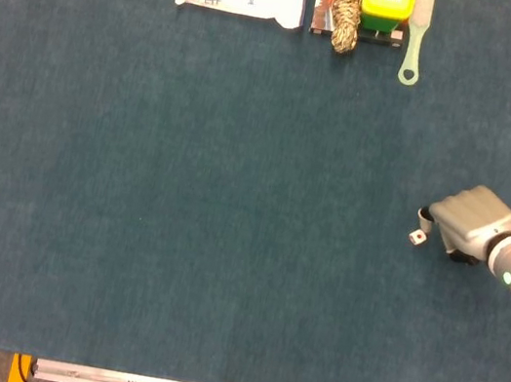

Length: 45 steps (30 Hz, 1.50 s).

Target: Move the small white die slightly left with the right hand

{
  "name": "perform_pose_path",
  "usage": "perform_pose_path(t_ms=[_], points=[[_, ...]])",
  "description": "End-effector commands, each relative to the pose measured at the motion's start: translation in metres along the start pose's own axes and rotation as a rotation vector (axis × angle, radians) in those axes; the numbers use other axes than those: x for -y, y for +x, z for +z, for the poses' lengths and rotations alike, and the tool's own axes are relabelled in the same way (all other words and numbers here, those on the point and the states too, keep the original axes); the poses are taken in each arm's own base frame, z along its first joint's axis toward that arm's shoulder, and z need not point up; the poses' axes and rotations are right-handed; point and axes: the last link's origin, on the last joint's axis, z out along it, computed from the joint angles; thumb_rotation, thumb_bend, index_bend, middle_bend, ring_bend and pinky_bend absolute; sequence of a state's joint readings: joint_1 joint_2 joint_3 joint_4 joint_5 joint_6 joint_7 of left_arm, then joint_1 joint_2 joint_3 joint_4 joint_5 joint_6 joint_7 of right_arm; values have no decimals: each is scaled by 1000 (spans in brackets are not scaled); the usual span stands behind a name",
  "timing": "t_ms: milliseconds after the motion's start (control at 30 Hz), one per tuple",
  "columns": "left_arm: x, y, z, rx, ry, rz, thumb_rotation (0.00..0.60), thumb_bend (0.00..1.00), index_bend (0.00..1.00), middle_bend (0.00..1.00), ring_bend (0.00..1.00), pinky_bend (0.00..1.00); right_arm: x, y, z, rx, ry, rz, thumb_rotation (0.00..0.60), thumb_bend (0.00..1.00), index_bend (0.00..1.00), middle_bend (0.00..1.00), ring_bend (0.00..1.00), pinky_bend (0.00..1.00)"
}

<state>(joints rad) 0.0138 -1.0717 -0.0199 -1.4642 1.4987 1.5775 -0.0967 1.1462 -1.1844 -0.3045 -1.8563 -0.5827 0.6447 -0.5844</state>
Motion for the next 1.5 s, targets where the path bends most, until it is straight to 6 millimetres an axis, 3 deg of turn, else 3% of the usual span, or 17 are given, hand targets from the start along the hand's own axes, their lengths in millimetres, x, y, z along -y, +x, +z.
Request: perform_pose_path(t_ms=[33, 967, 1300, 1500], points=[[1, 0, 0, 1, 2, 1, 600, 10, 542, 287, 119, 130, 1, 0, 0, 1, 3, 0, 600, 1000, 320, 882, 950, 1000], [4, 2, -2, 4, 30, 13, 600, 10, 542, 287, 119, 130, 15, 1, -18, -10, 62, -4, 600, 1000, 320, 882, 950, 1000], [4, 0, -2, 7, 33, 17, 600, 10, 542, 288, 119, 130, 11, -8, -32, 5, 50, -19, 600, 1000, 320, 882, 950, 1000], [4, 0, -1, 8, 34, 21, 600, 10, 542, 288, 119, 130, 11, -14, -30, 21, 48, -24, 600, 1000, 320, 882, 950, 1000]])
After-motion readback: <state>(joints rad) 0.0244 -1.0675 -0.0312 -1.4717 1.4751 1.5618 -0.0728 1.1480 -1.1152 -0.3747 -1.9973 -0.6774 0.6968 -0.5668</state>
